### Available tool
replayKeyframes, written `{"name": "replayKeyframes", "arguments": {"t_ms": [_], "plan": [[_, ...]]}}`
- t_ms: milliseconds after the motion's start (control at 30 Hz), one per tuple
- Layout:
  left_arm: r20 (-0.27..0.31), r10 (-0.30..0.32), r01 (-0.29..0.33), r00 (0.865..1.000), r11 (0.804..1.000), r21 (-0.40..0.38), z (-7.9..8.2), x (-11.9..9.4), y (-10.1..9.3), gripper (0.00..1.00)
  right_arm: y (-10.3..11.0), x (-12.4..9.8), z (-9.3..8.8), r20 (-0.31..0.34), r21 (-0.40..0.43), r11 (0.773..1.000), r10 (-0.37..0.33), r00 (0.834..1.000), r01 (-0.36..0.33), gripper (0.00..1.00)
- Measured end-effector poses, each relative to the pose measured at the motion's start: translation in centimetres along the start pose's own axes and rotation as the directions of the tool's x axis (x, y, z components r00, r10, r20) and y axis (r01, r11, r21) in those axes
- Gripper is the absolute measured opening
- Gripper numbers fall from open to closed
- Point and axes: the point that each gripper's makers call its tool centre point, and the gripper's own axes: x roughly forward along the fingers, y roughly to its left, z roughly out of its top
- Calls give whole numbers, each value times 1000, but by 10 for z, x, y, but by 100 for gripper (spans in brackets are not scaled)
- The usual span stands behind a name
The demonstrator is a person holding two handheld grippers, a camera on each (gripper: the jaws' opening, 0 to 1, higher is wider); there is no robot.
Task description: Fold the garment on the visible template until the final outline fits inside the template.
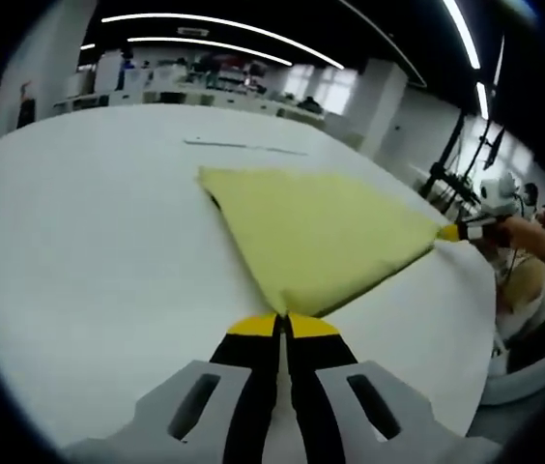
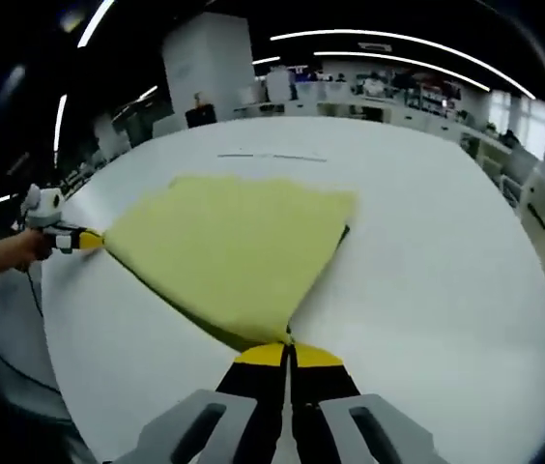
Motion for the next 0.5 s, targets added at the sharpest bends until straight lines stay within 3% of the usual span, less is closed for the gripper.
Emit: {"name": "replayKeyframes", "arguments": {"t_ms": [167, 500], "plan": [[-1, 4, -4, 1000, 1000, -4, -2, 0, 0, 0, 3, 4, -10, -37, -148, 987, 59, 998, -64, 0], [-7, -6, 6, 1000, 1000, -20, -8, -5, -6, 0, 7, -3, -22, -37, -130, 987, 86, 996, -90, 0]]}}
